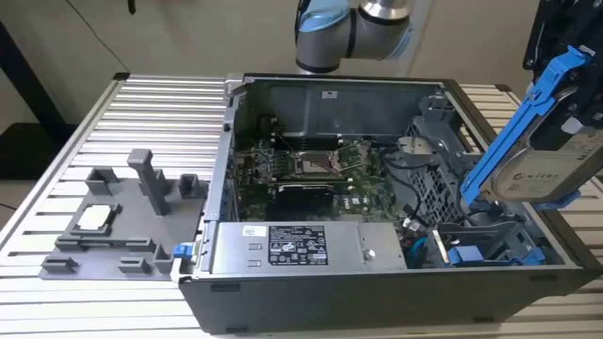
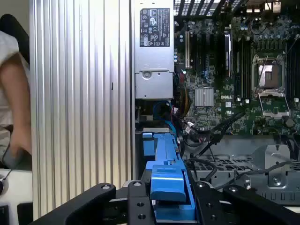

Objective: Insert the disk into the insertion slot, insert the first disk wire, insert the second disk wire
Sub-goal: 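Insert the disk into the insertion slot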

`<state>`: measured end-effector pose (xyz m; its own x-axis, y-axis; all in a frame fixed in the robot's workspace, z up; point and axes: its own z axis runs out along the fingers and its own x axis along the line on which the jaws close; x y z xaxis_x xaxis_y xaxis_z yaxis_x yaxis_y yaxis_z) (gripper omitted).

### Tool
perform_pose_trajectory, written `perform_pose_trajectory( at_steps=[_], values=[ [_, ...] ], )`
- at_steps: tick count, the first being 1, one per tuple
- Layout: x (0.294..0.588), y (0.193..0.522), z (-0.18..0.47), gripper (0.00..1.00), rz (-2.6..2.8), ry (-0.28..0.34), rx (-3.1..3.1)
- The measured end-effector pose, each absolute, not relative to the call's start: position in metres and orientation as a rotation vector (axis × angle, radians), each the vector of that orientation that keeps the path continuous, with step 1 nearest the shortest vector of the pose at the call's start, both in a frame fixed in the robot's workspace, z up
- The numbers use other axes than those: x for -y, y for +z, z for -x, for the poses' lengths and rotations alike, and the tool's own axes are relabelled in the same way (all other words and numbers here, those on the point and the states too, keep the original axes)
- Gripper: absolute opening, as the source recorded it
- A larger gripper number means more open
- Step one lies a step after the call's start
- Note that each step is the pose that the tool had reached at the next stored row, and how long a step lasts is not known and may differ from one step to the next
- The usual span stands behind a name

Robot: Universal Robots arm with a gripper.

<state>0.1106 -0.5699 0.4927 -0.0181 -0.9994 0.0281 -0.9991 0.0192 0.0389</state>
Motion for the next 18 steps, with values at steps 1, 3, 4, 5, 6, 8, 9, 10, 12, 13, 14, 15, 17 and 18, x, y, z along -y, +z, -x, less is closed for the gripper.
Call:
perform_pose_trajectory(
  at_steps=[1,3,4,5,6,8,9,10,12,13,14,15,17,18],
  values=[
    [0.5699,0.4927,-0.1106,0.33,-2.167,-0.012,2.208],
    [0.5699,0.4927,-0.1106,0.33,-2.166,-0.010,2.207],
    [0.5699,0.4927,-0.1106,0.33,-2.166,-0.010,2.207],
    [0.5699,0.4927,-0.1106,0.33,-2.166,-0.009,2.207],
    [0.5699,0.4927,-0.1106,0.33,-2.166,-0.009,2.207],
    [0.5699,0.4927,-0.1106,0.33,-2.166,-0.009,2.207],
    [0.5699,0.4926,-0.1106,0.33,-2.166,-0.009,2.207],
    [0.5699,0.4924,-0.1106,0.33,-2.166,-0.009,2.207],
    [0.5699,0.4918,-0.1106,0.33,-2.166,-0.009,2.207],
    [0.5699,0.4913,-0.1106,0.33,-2.166,-0.009,2.207],
    [0.5699,0.4904,-0.1106,0.33,-2.166,-0.009,2.207],
    [0.5699,0.4888,-0.1106,0.33,-2.166,-0.009,2.207],
    [0.5699,0.4855,-0.1106,0.33,-2.166,-0.009,2.207],
    [0.5699,0.4839,-0.1106,0.33,-2.166,-0.009,2.207]
  ],
)
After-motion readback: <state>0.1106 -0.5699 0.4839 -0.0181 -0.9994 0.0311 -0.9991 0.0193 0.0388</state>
